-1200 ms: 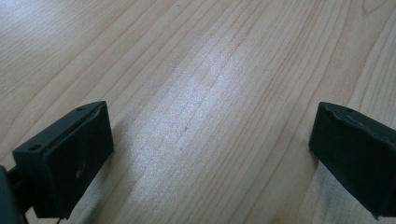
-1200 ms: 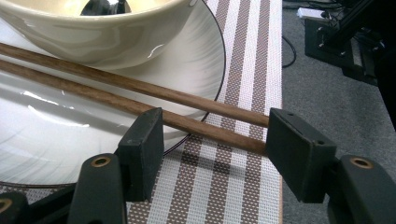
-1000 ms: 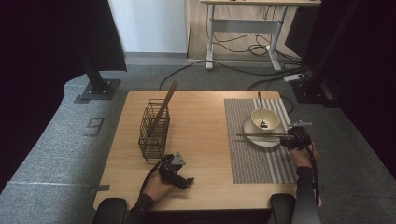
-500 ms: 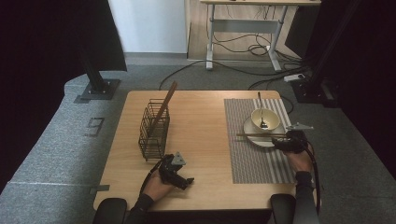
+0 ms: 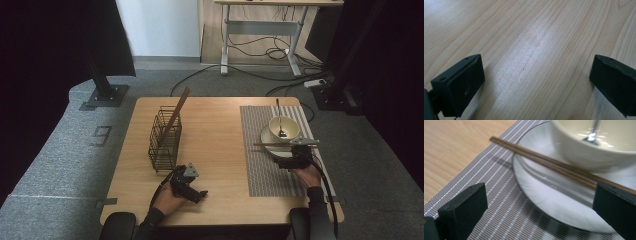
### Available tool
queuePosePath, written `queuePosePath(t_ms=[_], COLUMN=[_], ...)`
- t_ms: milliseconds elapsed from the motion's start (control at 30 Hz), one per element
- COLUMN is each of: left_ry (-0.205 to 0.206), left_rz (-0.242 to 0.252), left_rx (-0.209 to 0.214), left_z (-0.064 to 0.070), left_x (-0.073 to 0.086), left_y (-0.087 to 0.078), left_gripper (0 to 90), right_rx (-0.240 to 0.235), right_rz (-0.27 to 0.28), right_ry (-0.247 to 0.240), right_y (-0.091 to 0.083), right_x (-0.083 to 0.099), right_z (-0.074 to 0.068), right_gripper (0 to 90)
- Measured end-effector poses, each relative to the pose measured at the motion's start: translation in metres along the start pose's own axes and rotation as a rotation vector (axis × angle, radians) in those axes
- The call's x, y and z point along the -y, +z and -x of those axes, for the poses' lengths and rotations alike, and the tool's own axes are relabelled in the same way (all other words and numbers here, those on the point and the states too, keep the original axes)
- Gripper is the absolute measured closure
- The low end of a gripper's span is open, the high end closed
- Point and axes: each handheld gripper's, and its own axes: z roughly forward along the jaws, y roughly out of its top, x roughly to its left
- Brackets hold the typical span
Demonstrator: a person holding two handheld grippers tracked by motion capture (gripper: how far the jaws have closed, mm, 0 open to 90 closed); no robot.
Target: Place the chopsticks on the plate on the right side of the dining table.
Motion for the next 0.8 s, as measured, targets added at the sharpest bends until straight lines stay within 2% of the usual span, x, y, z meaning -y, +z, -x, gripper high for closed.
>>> queuePosePath(t_ms=[133,267,800], left_ry=[0.0,0.0,0.0], left_rz=[0.0,0.0,0.0], left_rx=[0.0,0.0,0.0], left_z=[0.0,0.0,0.0], left_x=[0.0,0.0,0.0], left_y=[0.0,0.0,0.0], left_gripper=[0.0,0.0,0.0], right_rx=[-0.027,-0.051,-0.035], right_rz=[-0.029,-0.038,-0.073], right_ry=[-0.022,-0.023,-0.004], right_y=[0.014,0.022,0.035], right_x=[0.0,0.0,-0.001], right_z=[-0.008,-0.012,-0.004], right_gripper=[0.0,0.0,0.8])
